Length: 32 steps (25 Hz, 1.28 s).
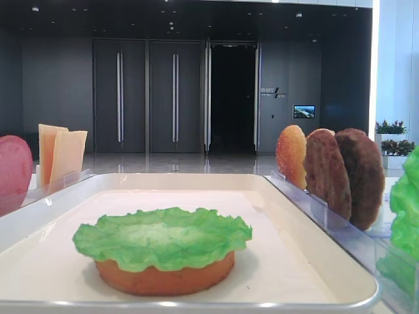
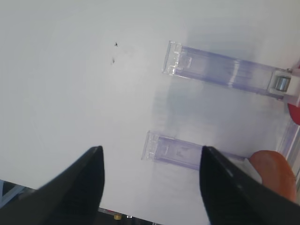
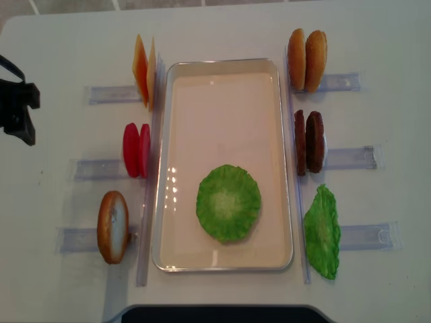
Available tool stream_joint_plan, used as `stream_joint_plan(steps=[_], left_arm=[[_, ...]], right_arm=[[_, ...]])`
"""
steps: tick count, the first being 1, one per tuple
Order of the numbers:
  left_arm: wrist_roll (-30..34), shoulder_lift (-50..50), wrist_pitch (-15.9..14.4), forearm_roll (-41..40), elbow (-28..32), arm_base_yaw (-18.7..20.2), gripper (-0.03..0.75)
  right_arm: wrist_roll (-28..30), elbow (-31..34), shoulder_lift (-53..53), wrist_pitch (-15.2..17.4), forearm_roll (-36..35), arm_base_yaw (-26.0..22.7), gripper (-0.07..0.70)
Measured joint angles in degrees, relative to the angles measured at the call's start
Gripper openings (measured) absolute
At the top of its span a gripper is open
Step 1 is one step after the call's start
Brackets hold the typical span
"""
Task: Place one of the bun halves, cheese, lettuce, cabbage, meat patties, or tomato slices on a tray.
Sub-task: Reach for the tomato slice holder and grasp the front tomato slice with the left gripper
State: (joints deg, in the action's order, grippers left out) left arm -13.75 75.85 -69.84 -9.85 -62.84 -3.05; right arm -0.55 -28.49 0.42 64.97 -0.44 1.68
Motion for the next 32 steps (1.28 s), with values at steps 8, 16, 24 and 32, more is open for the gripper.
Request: stream_joint_plan(steps=[8,16,24,32], left_arm=[[-1.35,0.0,-0.11,0.36,0.0,0.57,0.486],[-8.34,0.0,0.22,-0.4,0.0,9.78,0.486],[-16.46,0.0,2.97,0.24,0.0,17.82,0.486],[-22.96,5.4,4.44,0.19,-0.07,25.51,0.486]], right_arm=[[0.0,0.0,0.0,0.0,0.0,0.0,0.566],[0.0,0.0,0.0,0.0,0.0,0.0,0.566],[0.0,0.0,0.0,0.0,0.0,0.0,0.566],[0.0,0.0,0.0,0.0,0.0,0.0,0.566]])
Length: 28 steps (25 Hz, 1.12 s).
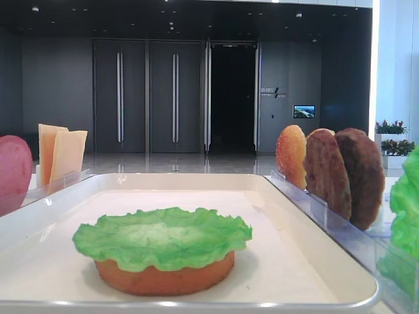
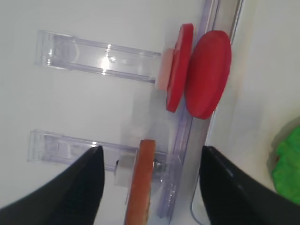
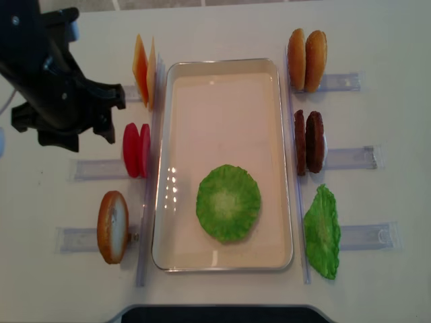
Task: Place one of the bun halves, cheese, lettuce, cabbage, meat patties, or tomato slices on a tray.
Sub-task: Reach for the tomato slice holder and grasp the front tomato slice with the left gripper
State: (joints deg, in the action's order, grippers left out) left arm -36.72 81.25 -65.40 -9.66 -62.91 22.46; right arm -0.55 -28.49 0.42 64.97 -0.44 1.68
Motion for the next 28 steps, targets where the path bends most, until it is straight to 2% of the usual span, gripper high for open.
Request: stream_joint_plan(steps=[5,10,19,28], left_arm=[[-1.94,5.11,1.9,1.16,-2.9,1.3,0.486],[-2.17,9.73,1.91,2.45,-6.97,1.37,0.486],[-2.17,13.71,2.66,3.73,-8.53,1.37,0.486],[-2.17,16.53,2.06,3.94,-11.42,2.83,0.485]], right_arm=[[0.0,0.0,0.0,0.0,0.0,0.0,0.566],[0.0,0.0,0.0,0.0,0.0,0.0,0.566],[0.0,0.0,0.0,0.0,0.0,0.0,0.566],[0.0,0.0,0.0,0.0,0.0,0.0,0.566]])
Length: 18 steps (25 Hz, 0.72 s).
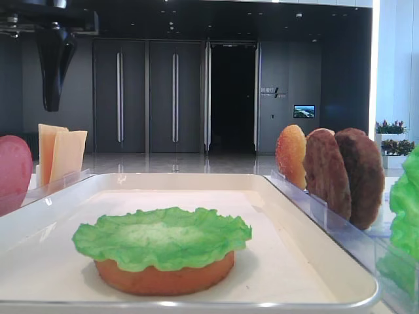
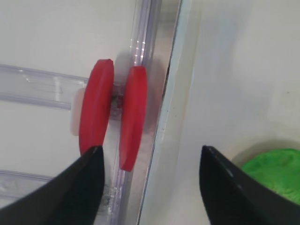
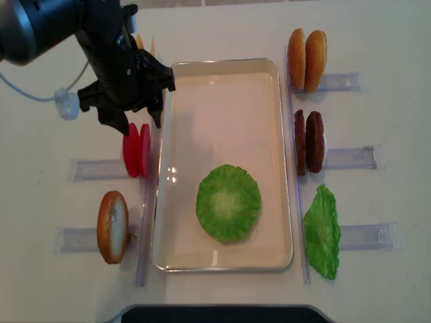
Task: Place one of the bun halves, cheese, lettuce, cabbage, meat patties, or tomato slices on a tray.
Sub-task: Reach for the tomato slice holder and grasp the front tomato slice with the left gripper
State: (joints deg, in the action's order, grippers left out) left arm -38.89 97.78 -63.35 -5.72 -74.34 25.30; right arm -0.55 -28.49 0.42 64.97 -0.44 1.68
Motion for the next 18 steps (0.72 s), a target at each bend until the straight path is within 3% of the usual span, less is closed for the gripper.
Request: stream_joint_plan(steps=[9,18], left_arm=[[-0.83,0.19,-2.47,-2.22,-0.49,0.0,0.485],[-0.87,0.25,-0.24,-2.27,-0.49,0.0,0.485]], right_arm=[[0.0,0.0,0.0,0.0,0.0,0.0,0.566],[0.0,0.0,0.0,0.0,0.0,0.0,0.566]])
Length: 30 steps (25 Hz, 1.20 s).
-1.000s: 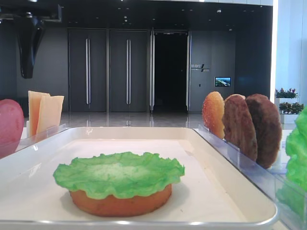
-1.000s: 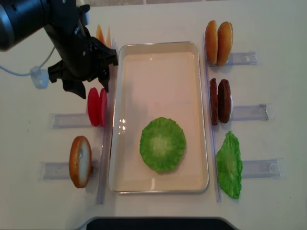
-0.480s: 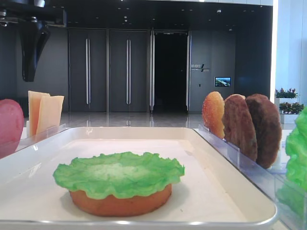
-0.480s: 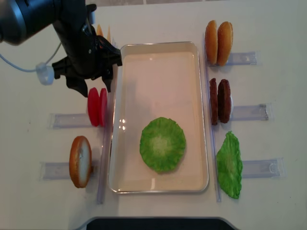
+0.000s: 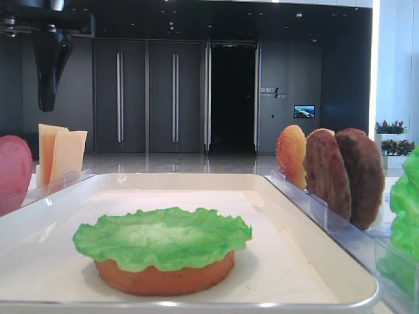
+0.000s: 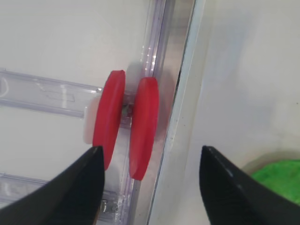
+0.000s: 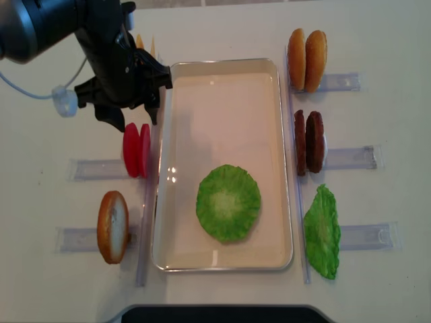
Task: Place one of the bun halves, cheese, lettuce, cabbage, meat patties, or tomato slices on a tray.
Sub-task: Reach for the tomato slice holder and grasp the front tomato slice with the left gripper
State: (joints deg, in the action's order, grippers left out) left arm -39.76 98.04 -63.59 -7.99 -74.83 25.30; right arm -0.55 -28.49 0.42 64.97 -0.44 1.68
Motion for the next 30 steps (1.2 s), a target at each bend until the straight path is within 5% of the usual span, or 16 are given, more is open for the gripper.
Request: stream_joint_plan(steps=[30], left_arm=[[4.17,4.56,2.08,1.14,0.0,0.0,0.484]], right_arm=[[0.0,0.0,0.0,0.0,0.0,0.0,0.566]])
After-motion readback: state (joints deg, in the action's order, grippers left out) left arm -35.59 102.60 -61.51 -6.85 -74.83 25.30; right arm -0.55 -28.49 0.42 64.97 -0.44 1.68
